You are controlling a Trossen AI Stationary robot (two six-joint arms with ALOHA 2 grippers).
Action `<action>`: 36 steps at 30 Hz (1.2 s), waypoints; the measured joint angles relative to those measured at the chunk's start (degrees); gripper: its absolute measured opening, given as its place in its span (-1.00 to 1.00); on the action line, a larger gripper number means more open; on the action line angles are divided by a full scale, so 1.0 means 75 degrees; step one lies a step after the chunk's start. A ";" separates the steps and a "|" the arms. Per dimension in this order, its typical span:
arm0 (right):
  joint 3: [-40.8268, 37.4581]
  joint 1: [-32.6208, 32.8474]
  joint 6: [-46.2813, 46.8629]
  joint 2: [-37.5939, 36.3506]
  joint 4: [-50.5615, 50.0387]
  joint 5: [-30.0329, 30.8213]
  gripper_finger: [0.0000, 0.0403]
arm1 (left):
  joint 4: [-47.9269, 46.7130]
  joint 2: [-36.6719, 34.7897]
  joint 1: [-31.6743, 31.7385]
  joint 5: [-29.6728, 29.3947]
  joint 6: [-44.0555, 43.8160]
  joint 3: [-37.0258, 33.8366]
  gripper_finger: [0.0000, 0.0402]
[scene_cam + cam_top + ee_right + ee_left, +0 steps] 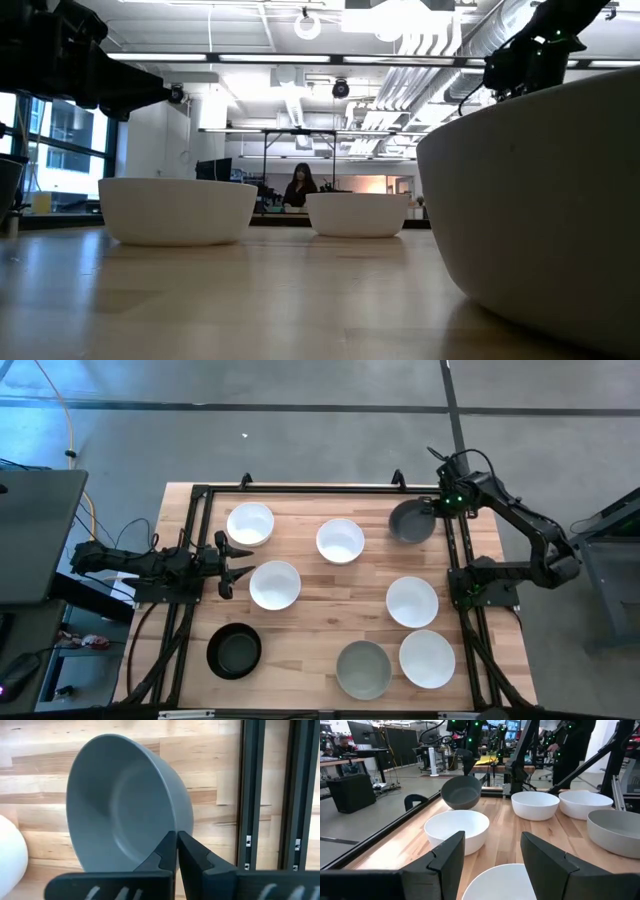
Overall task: Nest bowls inside each other
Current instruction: Stack the gray bowl on top of the white bowl
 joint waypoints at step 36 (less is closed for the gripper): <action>0.0000 0.0000 0.0037 -0.0987 -0.0006 -0.0511 -1.00 | -0.0119 0.0000 0.0003 -0.0003 -0.0220 0.0003 -0.10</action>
